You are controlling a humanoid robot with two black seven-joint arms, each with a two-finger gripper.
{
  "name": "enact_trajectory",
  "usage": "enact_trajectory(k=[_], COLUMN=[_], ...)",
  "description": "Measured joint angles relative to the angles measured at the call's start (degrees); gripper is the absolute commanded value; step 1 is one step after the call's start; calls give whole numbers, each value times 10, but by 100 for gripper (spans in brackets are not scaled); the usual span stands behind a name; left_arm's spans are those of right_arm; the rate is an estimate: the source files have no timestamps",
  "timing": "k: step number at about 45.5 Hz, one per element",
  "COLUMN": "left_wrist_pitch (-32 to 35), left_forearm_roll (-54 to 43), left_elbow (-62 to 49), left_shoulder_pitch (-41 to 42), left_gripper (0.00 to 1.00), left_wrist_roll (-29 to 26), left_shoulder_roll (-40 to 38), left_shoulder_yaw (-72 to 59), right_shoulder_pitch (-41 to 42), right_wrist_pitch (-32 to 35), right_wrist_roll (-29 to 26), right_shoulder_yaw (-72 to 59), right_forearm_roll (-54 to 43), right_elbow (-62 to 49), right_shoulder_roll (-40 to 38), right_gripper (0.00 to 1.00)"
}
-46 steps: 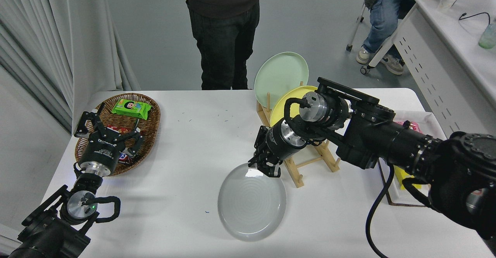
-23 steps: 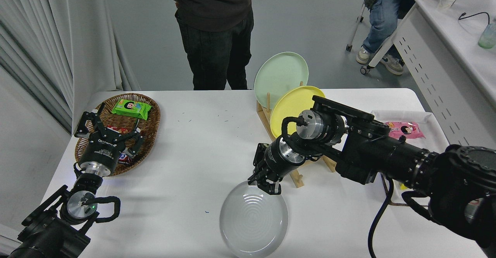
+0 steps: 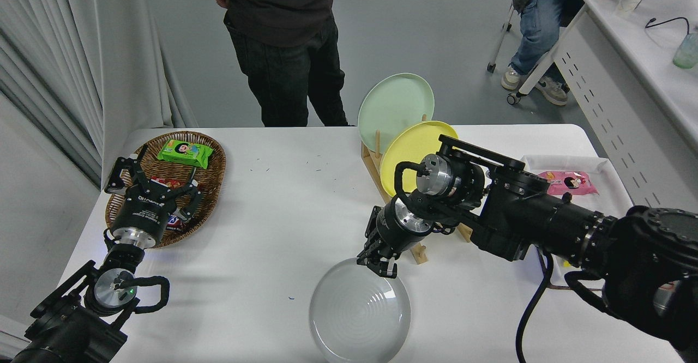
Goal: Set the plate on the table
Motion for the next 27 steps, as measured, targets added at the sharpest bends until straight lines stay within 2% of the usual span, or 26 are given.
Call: enact_trajectory(k=[27], left_wrist_pitch=[0], left_forearm_roll=[0], left_elbow=[0], left_shoulder_pitch=[0], left_gripper=[98], left_wrist_roll=[0], left_shoulder_roll=[0], left_shoulder_yaw=[0], right_shoulder_pitch=[-7], right_wrist_pitch=[-3], right_wrist_roll=[0], right_shoulder_yaw=[50], right_forearm_roll=[-35], right_elbow=[2], right_shoulder_roll=[0], right_gripper=[0])
